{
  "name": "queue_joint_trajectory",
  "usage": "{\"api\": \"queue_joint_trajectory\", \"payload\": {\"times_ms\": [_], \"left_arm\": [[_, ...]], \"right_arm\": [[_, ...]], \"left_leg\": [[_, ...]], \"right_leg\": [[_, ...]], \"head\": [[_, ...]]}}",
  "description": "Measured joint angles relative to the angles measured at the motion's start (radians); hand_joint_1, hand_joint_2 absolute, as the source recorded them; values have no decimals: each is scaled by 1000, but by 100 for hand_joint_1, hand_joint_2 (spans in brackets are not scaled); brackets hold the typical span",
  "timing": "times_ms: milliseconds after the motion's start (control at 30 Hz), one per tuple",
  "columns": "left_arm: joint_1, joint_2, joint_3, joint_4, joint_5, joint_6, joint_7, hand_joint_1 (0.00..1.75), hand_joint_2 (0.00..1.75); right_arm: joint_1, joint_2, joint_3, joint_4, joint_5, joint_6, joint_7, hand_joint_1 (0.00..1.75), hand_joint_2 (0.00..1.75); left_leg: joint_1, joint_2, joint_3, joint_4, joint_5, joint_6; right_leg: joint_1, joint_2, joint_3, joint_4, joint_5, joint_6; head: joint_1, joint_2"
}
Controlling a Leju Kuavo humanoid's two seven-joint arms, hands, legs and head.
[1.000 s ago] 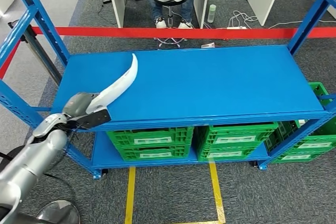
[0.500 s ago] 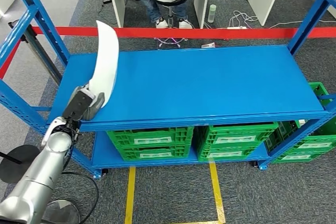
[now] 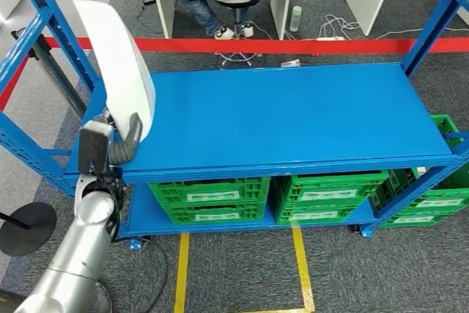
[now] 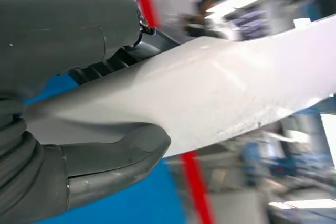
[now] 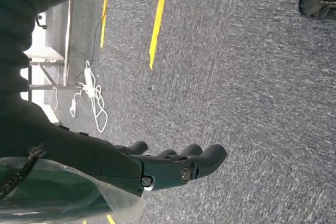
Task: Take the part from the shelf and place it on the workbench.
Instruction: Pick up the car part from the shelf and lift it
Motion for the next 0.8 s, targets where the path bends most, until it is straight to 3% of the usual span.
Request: {"api": "queue_joint_trajectory", "payload": {"times_ms": [100,300,400,700,800], "left_arm": [[49,-12,-34,-96,1,-10,-90,175,175],[115,-15,-96,-212,27,-95,-145,175,175],[163,-32,-115,-266,39,-95,-176,175,175],[301,-55,-176,-374,56,-62,-184,175,175],[337,-56,-187,-393,54,-43,-180,175,175]], "right_arm": [[0,1,-1,0,10,2,-9,0,175],[0,1,-2,0,11,13,-18,0,175],[1,1,-4,0,5,11,-16,0,175],[4,7,-31,0,-31,-19,-2,0,175],[8,10,-32,0,-31,-78,-52,0,175]], "left_leg": [[0,0,0,0,0,0],[0,0,0,0,-1,1],[0,0,0,0,-1,1],[0,0,0,0,-1,1],[0,0,0,0,-1,1]], "right_leg": [[0,0,0,0,0,0],[0,0,0,0,0,0],[0,-1,0,0,0,0],[0,-1,0,0,-1,1],[0,-1,0,0,-1,1]], "head": [[0,0],[0,0],[0,0],[0,0],[0,0]]}}
